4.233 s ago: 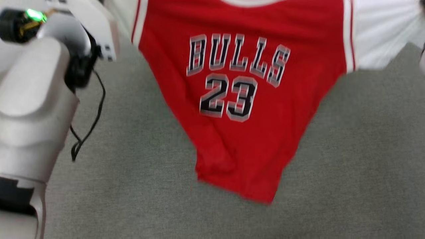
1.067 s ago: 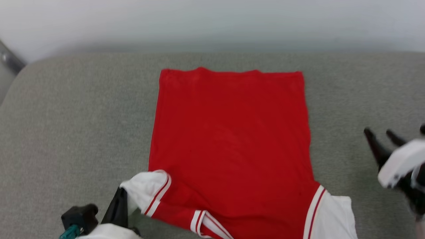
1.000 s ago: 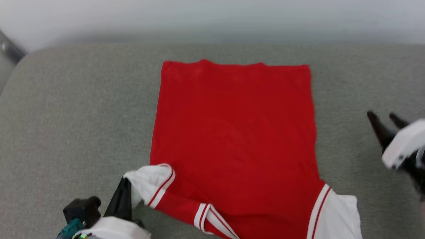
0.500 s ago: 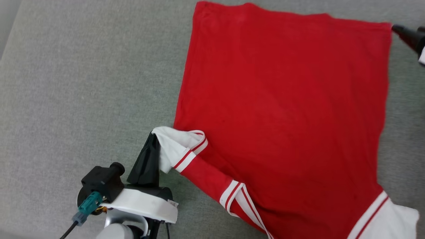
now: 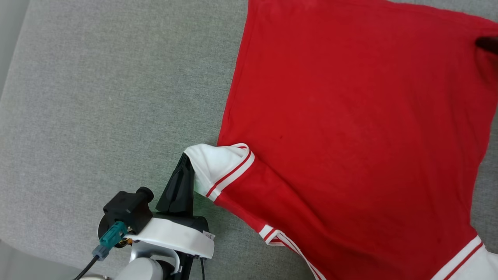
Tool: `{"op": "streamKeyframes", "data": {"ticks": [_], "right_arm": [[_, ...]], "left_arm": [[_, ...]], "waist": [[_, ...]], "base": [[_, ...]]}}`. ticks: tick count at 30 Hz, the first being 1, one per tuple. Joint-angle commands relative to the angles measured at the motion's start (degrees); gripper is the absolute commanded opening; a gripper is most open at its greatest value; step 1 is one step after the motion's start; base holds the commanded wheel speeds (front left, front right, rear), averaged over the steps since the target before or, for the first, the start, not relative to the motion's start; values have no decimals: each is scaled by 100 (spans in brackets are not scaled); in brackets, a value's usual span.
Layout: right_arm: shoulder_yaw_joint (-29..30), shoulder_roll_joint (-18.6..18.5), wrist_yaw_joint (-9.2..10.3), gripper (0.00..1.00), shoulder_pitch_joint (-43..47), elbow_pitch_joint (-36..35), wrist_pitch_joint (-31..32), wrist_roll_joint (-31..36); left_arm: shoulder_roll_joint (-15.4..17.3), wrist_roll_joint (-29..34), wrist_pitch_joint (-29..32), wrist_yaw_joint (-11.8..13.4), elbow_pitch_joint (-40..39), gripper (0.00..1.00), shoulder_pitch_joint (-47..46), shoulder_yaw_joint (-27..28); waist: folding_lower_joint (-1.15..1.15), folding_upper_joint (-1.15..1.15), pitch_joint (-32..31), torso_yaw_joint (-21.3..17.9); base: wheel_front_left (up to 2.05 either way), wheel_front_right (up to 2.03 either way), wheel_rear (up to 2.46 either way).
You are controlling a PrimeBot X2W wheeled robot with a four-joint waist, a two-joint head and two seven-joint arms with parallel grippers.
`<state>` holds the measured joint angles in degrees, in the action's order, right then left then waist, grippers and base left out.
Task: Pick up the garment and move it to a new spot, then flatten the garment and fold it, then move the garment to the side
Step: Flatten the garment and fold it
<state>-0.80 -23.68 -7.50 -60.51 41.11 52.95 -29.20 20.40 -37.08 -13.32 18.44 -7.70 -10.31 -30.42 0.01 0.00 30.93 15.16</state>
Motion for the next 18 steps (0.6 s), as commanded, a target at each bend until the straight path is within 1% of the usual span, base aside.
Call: {"op": "streamKeyframes", "data": {"ticks": [1,4,9,15,18], "right_arm": [[-140,79,2,0,310,89,11,23],[-248,-79,3,0,298,-45,-113,70],[-559,-406,3,0,394,-363,-438,43],[-1031,-837,3,0,1125,-860,-475,-137],[-1240,-1033,3,0,1779,-1216,-411,-268]], "left_arm": [[-13,-35,-32,-26,50,0,-22,23],[-20,-97,-35,-69,116,0,11,33],[64,-195,44,-114,305,0,116,39],[313,-364,243,-22,422,0,497,141],[452,-513,317,21,458,0,761,254]], "waist": [[-1,0,-111,-30],[-1,0,-260,-48],[-1,0,-904,-138],[-1,0,-1844,-461],[-1,0,-2245,-733]], "base": [[0,0,0],[0,0,0],[0,0,0],[0,0,0],[0,0,0]]}}
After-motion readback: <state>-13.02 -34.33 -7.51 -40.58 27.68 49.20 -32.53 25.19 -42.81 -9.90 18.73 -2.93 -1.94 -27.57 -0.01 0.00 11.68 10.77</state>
